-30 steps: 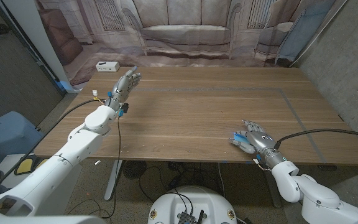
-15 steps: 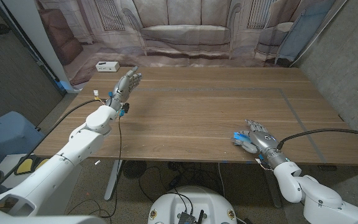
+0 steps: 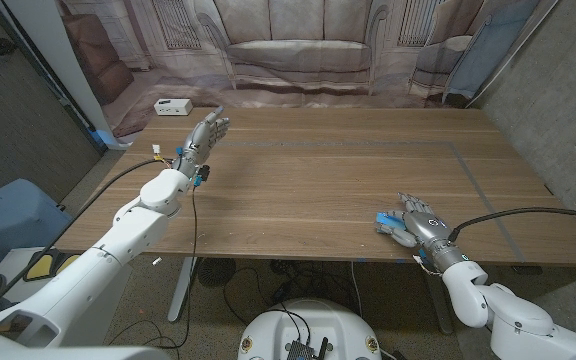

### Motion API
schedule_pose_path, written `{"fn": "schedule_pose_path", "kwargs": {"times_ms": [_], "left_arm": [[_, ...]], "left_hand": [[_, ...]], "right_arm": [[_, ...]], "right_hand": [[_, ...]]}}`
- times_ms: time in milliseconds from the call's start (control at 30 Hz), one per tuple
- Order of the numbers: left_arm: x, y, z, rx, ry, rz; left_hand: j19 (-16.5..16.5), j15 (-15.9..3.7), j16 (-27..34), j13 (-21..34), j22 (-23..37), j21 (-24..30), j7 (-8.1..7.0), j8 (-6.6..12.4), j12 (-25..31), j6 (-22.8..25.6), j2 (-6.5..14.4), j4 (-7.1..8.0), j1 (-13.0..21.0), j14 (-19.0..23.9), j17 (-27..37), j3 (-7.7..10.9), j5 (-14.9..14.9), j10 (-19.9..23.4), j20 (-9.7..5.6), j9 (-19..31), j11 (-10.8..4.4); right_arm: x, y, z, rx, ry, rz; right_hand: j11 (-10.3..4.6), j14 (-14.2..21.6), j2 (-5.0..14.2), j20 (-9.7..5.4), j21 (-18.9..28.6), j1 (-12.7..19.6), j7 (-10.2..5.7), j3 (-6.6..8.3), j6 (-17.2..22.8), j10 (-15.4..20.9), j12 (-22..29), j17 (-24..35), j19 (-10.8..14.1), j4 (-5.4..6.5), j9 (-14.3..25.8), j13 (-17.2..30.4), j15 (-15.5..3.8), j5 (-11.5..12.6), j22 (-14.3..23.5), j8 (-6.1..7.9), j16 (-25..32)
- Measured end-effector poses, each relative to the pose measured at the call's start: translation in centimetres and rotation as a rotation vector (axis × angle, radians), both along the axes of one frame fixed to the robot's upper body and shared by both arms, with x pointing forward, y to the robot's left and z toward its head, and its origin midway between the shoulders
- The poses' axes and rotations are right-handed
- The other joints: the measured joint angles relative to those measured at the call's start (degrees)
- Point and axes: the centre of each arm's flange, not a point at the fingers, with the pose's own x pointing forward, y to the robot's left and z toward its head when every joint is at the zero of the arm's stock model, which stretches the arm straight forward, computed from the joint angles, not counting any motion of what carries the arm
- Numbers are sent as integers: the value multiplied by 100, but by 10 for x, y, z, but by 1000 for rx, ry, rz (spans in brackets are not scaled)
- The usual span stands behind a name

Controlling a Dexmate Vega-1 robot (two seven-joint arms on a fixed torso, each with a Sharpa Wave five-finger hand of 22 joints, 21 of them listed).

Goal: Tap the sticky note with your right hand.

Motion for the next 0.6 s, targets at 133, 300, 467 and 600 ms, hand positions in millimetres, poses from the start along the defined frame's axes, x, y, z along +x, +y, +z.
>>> {"fn": "schedule_pose_path", "kwargs": {"times_ms": [133,300,467,600], "left_arm": [[0,-1,0,2,1,-1],[1,-2,1,4,1,-3],[1,-3,1,6,2,-5],[1,-3,1,6,2,-5]], "left_hand": [[0,0,0,0,0,0,0,0,0,0,0,0,0,0,0,0,0,0,0,0,0],[0,0,0,0,0,0,0,0,-32,0,0,0,0,0,0,0,0,0,0,0,0],[0,0,0,0,0,0,0,0,-32,0,0,0,0,0,0,0,0,0,0,0,0],[0,0,0,0,0,0,0,0,-32,0,0,-23,0,0,0,-24,0,12,0,0,-12]], "right_arm": [[-1,-1,-1,3,1,-5],[-2,-4,-2,12,1,-15],[-3,-6,-3,17,1,-21],[-4,-8,-3,22,-4,-26]], "right_hand": [[0,0,0,0,0,0,-1,0,-1,0,0,0,0,0,2,0,0,0,0,-1,0],[0,0,0,0,0,0,-1,9,-1,0,0,0,0,-10,5,0,0,0,0,-24,0],[0,0,0,-1,0,0,-1,16,-1,0,0,0,0,-16,5,0,0,0,0,-39,0],[0,0,-25,-1,0,25,-1,16,-1,0,6,0,0,-16,15,0,0,0,0,-39,0]]}}
